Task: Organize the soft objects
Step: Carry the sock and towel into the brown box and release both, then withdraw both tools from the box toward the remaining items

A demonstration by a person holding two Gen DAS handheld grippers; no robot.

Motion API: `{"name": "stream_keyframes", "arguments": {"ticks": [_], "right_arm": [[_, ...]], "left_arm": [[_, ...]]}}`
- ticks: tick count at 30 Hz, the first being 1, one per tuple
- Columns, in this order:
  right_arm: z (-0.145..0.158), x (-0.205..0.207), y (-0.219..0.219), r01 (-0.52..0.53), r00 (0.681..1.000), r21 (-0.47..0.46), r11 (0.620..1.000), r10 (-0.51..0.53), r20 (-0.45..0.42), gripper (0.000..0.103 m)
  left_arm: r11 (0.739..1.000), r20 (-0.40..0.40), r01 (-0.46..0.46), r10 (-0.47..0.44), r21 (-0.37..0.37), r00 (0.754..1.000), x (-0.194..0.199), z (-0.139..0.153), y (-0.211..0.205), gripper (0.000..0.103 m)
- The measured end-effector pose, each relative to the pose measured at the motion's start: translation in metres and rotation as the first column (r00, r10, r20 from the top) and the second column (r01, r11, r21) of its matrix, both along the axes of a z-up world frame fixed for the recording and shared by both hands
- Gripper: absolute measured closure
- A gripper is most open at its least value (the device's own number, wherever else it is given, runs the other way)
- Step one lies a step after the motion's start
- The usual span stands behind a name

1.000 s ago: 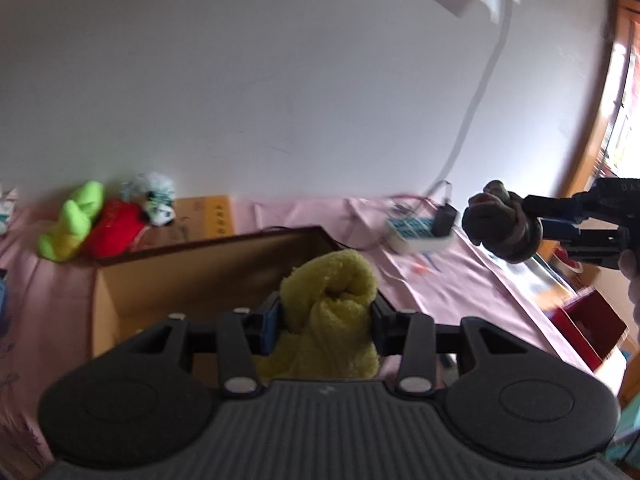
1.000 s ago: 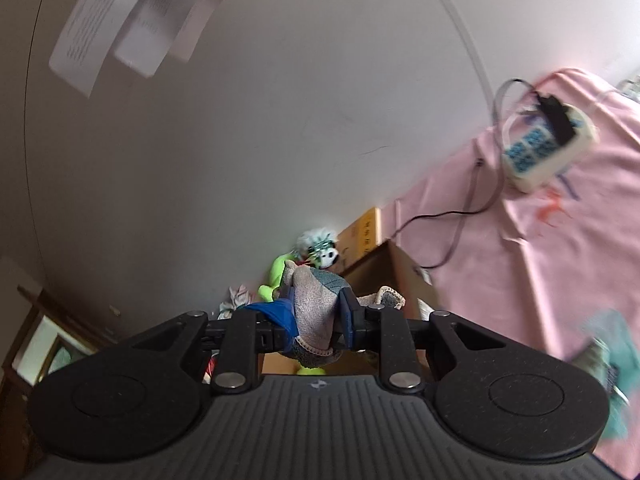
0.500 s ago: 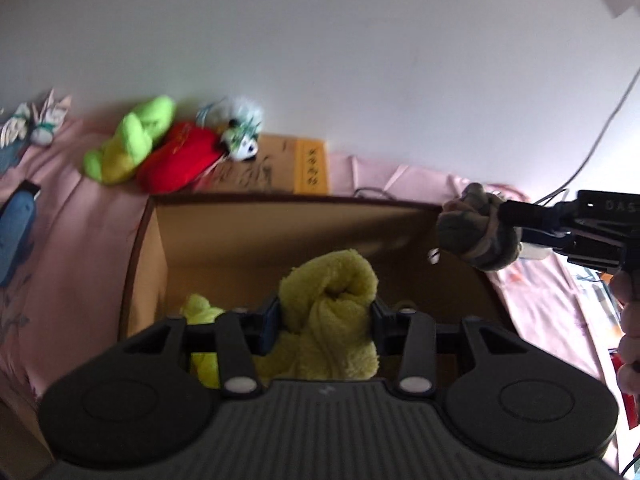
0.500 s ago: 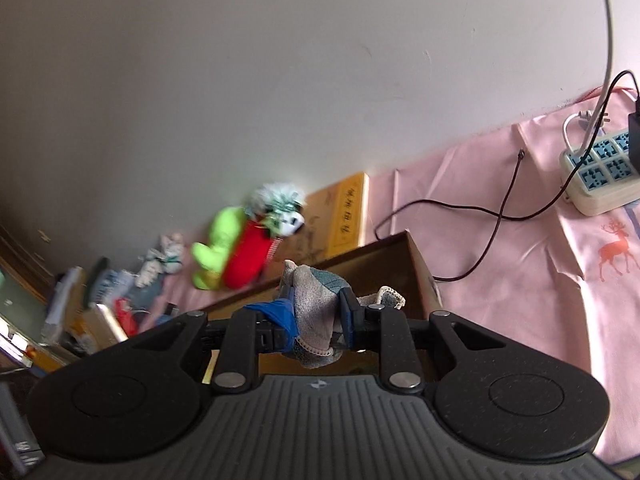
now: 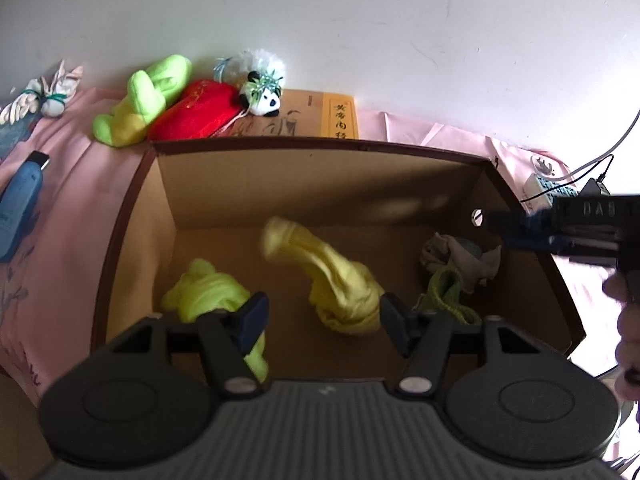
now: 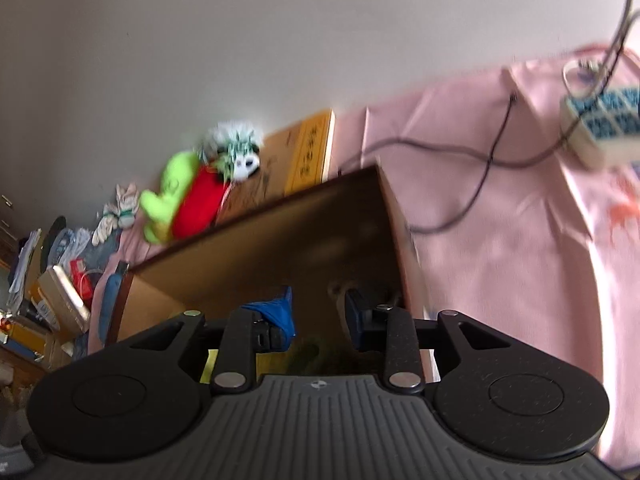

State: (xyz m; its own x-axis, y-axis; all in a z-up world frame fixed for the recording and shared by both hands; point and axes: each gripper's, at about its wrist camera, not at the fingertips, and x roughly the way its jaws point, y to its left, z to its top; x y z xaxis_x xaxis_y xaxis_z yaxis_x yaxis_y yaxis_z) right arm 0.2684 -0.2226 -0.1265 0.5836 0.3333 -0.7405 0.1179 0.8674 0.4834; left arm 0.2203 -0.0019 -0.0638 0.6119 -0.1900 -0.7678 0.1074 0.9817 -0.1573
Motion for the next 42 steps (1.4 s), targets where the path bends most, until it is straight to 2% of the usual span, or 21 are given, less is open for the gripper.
{"name": "stream_keyframes", "arguments": {"ticks": [1, 6, 11, 17, 21, 31, 42], "right_arm": [[-0.002, -0.003, 0.001, -0.003, 1.0, 0.002, 1.0, 0.003, -0.028, 0.094], [0.003, -0.022, 0.004, 0.019, 0.997, -0.038, 0.999, -0.022, -0.074, 0.094], [0.005, -0.037, 0.009, 0.008, 0.996, -0.071, 0.997, -0.014, -0.083, 0.095], [0.006, -0.049, 0.015, 0.009, 0.995, -0.071, 0.997, -0.016, -0.099, 0.095], [0.018, -0.06, 0.024, -0.012, 0.999, -0.137, 0.991, 0.007, -0.034, 0.092], [0.048, -0.097, 0.045, -0.007, 0.999, -0.109, 0.994, 0.012, 0.05, 0.092], [0.068, -0.143, 0.082, 0.001, 0.99, -0.121, 0.993, 0.016, 0.14, 0.091]], "left_arm": [[1.0, 0.004, -0.003, 0.003, -0.001, 1.0, -0.002, 0.002, 0.001, 0.041], [0.998, 0.01, -0.028, 0.028, 0.05, 1.0, -0.011, 0.01, -0.001, 0.041], [0.994, 0.007, -0.052, 0.052, 0.091, 0.999, -0.022, 0.019, -0.003, 0.04], [0.986, 0.042, -0.059, 0.053, 0.157, 0.998, -0.041, 0.032, -0.006, 0.039], [0.981, 0.064, -0.072, 0.061, 0.18, 0.996, -0.056, 0.044, -0.005, 0.038], [0.962, 0.13, -0.11, 0.079, 0.249, 0.988, -0.096, 0.071, 0.004, 0.036], [0.959, 0.121, -0.119, 0.091, 0.255, 0.988, -0.126, 0.075, 0.027, 0.036]]}}
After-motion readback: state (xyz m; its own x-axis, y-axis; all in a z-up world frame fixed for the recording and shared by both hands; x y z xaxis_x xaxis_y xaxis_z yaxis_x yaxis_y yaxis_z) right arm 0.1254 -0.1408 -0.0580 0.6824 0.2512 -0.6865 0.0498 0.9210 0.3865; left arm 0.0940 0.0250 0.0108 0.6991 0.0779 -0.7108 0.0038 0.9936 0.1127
